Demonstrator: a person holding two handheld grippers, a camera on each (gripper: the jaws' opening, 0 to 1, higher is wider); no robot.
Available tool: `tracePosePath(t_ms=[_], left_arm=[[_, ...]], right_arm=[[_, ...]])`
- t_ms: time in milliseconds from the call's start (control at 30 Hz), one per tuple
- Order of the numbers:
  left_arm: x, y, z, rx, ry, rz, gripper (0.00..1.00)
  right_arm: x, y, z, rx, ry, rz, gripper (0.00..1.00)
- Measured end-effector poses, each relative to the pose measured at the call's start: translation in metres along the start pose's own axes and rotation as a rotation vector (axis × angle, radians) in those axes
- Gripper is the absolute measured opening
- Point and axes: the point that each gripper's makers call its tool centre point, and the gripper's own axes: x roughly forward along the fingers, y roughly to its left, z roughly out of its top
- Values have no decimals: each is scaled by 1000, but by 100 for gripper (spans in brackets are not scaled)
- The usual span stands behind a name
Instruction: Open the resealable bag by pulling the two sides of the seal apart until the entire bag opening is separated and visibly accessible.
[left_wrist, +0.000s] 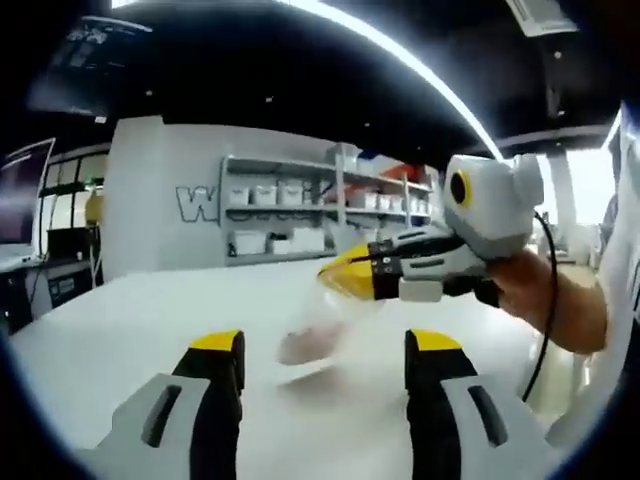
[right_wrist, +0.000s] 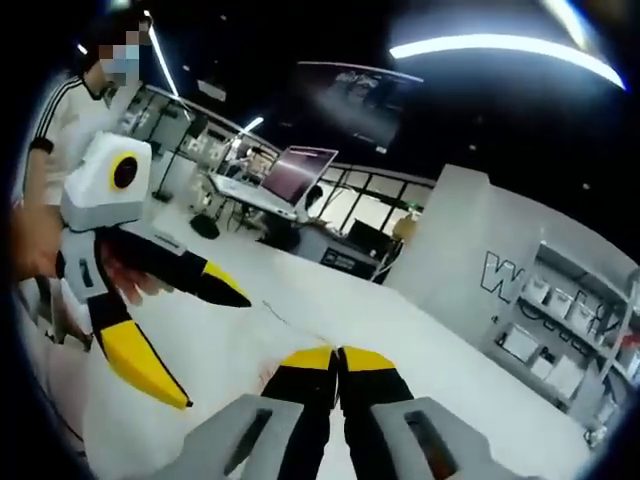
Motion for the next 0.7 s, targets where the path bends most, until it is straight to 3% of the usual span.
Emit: tracePosePath(t_ms=[233, 633, 700], left_arm=[[0, 0, -14, -20, 66, -9, 69], [5, 1, -16, -10, 102, -10, 71], [5, 1, -19, 9, 130, -5, 72]], right_arm=[[5, -17, 0, -3, -6, -14, 0], [12, -47, 0, -5, -7, -38, 0], [14, -52, -2, -3, -4, -41, 0]])
